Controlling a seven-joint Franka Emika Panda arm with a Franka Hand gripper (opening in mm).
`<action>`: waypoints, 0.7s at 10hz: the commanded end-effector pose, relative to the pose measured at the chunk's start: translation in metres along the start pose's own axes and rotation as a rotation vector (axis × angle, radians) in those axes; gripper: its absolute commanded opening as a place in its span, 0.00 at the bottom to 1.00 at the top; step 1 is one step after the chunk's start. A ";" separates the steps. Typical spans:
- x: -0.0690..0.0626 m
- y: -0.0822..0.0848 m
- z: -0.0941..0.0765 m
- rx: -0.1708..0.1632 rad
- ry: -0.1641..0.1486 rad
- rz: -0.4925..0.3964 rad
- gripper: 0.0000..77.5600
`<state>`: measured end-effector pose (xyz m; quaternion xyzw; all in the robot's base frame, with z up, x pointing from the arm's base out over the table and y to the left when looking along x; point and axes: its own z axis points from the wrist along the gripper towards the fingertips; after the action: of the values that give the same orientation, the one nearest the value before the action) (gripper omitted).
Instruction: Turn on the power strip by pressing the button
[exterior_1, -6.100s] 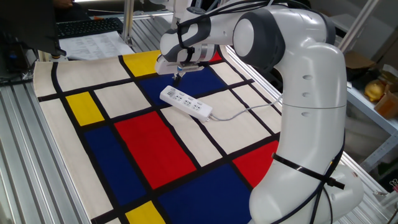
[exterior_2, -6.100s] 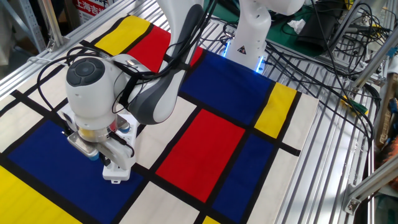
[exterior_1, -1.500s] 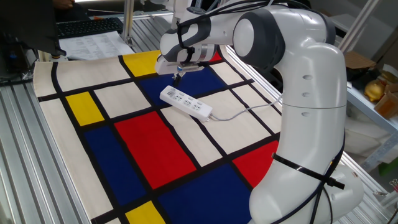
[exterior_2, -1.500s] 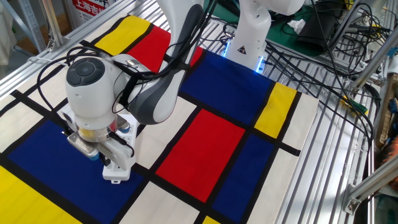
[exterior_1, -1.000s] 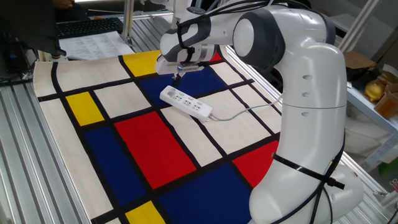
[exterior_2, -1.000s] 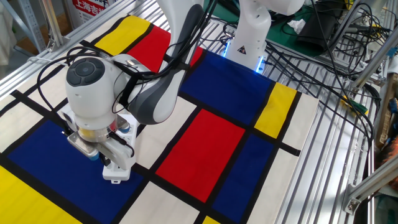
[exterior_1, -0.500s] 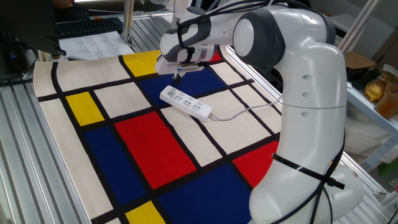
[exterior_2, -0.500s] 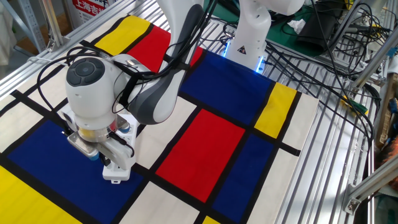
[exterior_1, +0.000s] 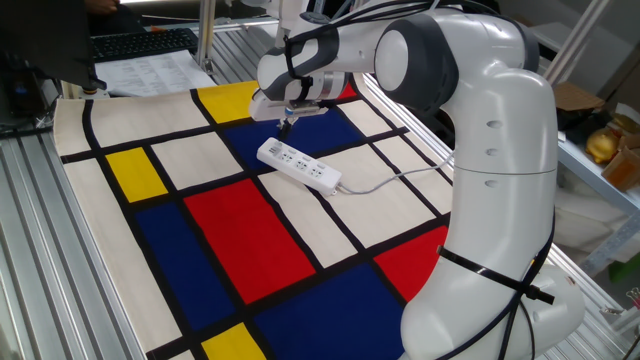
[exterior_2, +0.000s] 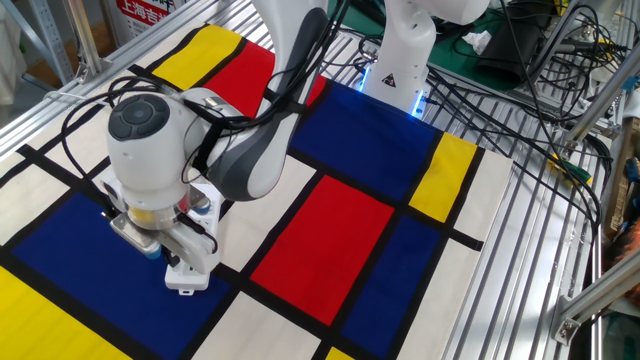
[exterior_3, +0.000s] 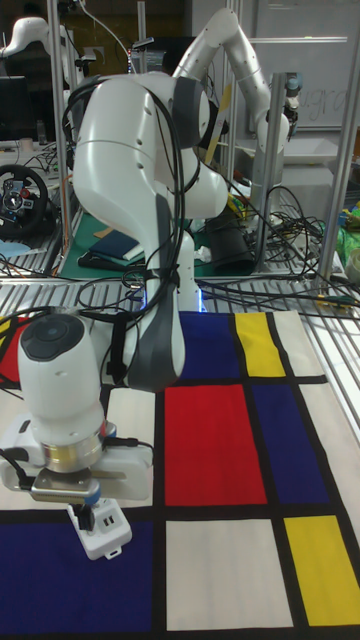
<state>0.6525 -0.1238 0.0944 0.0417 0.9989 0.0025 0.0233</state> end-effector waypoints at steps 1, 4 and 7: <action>-0.004 0.011 0.025 0.064 0.015 -0.003 0.00; -0.007 0.010 0.023 0.075 0.010 0.003 0.00; -0.007 0.010 0.021 0.079 0.011 0.003 0.00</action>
<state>0.6627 -0.1164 0.0858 0.0422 0.9985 -0.0241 0.0245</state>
